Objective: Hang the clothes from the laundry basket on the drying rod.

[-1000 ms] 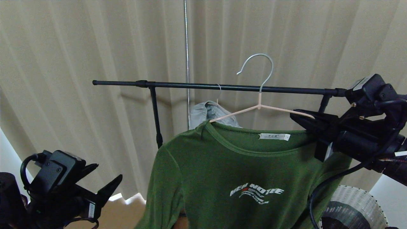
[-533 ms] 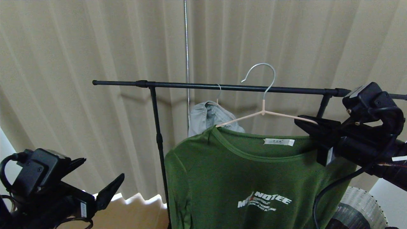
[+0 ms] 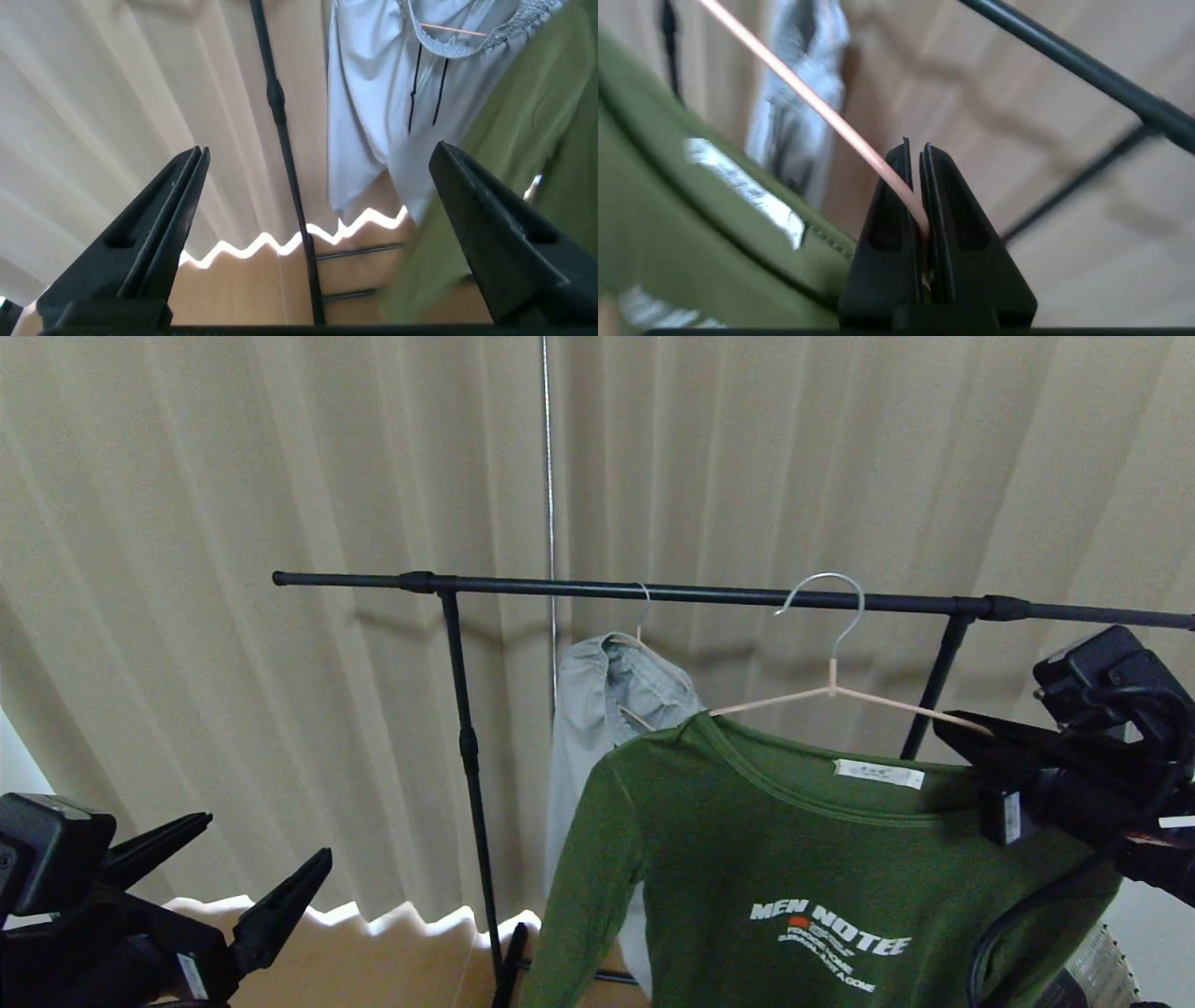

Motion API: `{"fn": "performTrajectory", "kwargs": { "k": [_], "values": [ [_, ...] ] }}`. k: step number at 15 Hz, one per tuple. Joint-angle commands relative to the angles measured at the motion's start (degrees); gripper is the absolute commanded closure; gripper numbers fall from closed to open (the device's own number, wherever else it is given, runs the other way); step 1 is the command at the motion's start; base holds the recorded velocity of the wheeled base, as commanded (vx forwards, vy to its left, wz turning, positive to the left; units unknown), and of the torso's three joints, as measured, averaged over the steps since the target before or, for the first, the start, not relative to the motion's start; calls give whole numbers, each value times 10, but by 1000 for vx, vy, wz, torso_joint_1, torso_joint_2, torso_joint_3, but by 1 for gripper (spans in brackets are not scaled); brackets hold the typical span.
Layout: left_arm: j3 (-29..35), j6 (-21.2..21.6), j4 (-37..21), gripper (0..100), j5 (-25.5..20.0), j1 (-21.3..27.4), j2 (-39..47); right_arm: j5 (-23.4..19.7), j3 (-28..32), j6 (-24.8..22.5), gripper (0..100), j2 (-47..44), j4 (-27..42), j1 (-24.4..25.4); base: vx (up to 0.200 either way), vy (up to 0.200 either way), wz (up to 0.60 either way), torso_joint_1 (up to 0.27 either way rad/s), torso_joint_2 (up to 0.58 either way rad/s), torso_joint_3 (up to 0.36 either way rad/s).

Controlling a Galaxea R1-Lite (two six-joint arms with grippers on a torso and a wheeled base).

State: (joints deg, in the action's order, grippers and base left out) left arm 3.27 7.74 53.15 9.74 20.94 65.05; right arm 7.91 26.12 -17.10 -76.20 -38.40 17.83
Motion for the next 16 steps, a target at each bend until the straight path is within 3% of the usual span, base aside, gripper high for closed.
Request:
{"fn": "performTrajectory", "kwargs": {
  "k": [1, 6, 10, 16],
  "values": [
    [1, 0, 0, 0, 0, -6, -1, 10, -28, -1, 100, 30, 19, -64, 0, 0, 0, 0, 0, 0],
    [-2, 5, 0, 0, -1, -40, 3, 31, -47, -1, 100, 109, 120, -203, 0, 0, 0, 0, 0, 0],
    [-2, 6, 0, 0, -1, -36, 10, 87, -37, -1, 100, 152, 187, -244, 0, 0, 0, 0, 0, 0],
    [0, 5, 1, 0, 0, -37, 5, 81, -20, 1, 100, 137, 177, -256, 0, 0, 0, 0, 0, 0]
  ]
}}
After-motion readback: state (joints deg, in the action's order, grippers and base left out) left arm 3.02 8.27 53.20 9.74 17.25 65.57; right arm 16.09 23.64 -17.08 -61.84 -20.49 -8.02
